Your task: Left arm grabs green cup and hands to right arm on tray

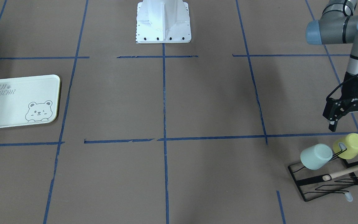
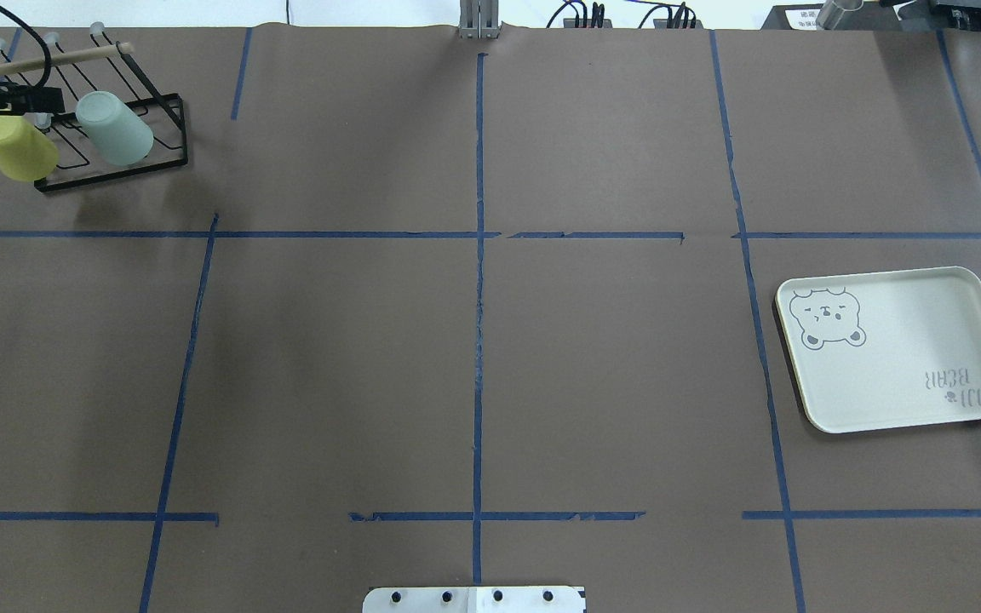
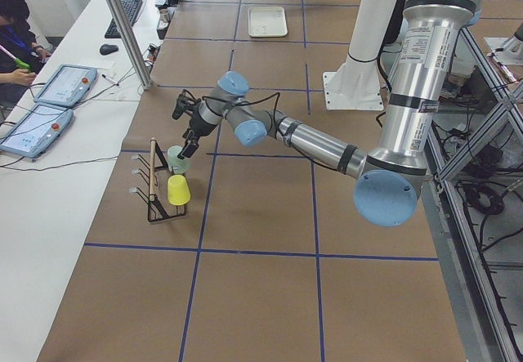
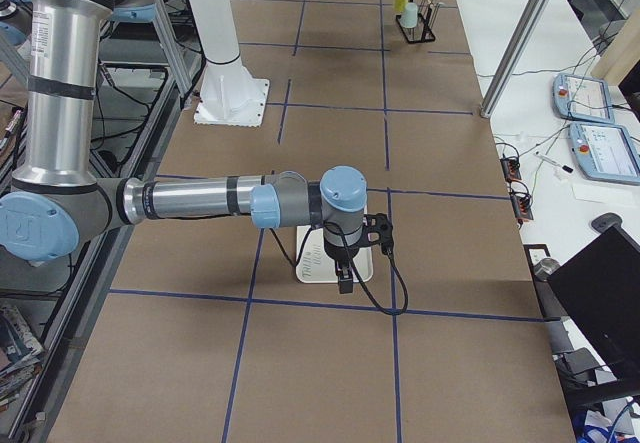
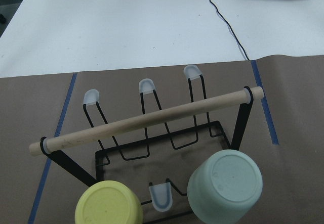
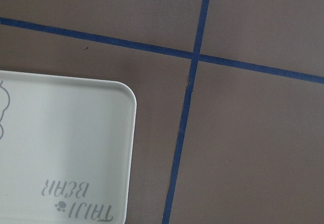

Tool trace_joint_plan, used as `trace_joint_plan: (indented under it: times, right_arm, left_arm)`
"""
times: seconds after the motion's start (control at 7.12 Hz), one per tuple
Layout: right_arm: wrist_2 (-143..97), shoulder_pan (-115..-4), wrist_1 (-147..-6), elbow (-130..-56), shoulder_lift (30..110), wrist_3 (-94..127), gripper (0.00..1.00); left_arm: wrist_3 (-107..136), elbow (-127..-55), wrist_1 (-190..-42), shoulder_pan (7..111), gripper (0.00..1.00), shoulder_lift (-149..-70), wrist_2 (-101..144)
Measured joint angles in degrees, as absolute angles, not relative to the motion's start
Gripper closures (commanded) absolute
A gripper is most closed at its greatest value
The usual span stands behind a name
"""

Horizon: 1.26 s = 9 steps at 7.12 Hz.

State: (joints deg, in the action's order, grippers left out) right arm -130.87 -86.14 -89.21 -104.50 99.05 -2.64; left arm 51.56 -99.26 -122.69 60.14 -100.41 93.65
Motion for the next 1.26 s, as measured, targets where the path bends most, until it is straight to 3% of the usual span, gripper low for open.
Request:
trace_joint_plan:
  times: [0.84, 1.26]
  right_arm:
    - [-131.0, -86.1, -89.3, -104.3, 99.1, -2.6, 0.0]
    - [-131.0, -86.0, -89.2, -104.3, 99.1, -2.6, 0.0]
  left_arm:
    - [60.0, -87.1, -134.7, 54.9, 0.0, -104.8, 84.6]
    - [59.8, -84.8, -137.0, 53.7, 0.0, -105.3, 84.5]
